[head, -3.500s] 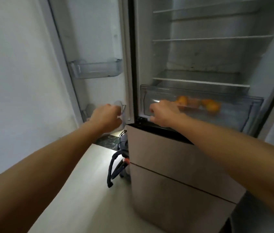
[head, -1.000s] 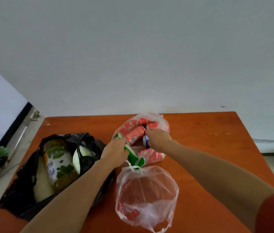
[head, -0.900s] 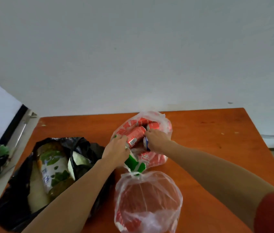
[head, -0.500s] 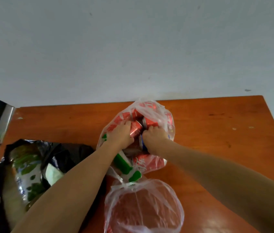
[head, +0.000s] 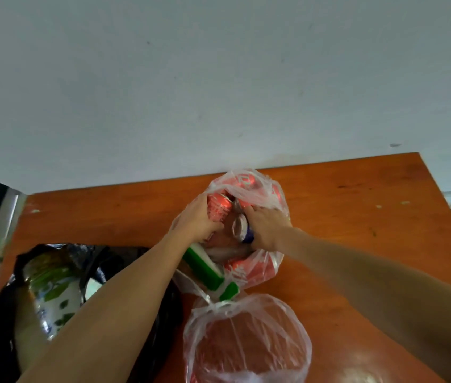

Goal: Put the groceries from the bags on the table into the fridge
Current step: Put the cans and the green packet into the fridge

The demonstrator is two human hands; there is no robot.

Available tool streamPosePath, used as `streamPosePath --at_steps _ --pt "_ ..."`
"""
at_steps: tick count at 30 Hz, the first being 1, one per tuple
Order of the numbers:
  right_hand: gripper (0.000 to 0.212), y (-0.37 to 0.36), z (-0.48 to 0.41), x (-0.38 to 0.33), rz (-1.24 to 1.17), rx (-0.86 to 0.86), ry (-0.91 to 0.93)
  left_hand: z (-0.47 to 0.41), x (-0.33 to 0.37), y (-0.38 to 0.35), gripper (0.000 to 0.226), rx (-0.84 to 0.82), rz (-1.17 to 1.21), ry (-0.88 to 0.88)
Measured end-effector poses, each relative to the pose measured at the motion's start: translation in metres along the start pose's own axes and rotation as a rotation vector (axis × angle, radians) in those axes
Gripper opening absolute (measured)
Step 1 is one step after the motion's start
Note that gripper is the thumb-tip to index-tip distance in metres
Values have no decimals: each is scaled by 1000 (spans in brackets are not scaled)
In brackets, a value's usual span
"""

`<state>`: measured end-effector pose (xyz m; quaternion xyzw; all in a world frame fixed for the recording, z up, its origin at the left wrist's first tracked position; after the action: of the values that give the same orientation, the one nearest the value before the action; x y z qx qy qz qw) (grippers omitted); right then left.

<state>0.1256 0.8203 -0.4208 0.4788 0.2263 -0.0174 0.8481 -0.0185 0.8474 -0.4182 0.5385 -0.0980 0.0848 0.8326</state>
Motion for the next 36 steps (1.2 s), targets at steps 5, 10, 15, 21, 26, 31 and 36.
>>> streamPosePath --at_steps 5,10,15,21,26,31,36 --pt "70 55 32 -13 -293 240 -6 29 3 55 88 130 2 -44" --pt "72 111 77 -43 -396 466 -11 75 7 114 77 254 1 -129" --pt "74 134 153 -64 -451 662 -36 136 27 160 75 355 -3 -282" --pt "75 112 289 -50 -460 879 -178 215 95 154 75 352 -38 -542" --pt "71 89 437 -19 -398 1003 -362 294 198 119 74 327 -94 -811" --pt "74 42 603 12 -356 1130 -631 402 307 62 75 247 -111 -1089" --pt "70 -25 781 26 -313 1249 -888 536 405 -3 69 188 -118 -1333"
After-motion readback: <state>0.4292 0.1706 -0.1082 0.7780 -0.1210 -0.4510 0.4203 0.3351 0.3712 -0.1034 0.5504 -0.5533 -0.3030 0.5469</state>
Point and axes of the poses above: each hand's wrist, its own z-axis away from the middle knuckle, its own y-axis out of the back of the hand, x = y × z, the point moved 10 cm from there along -z, towards the middle knuckle, and after that the axes turned 15 degrees about -z, right-handed, at the moved point
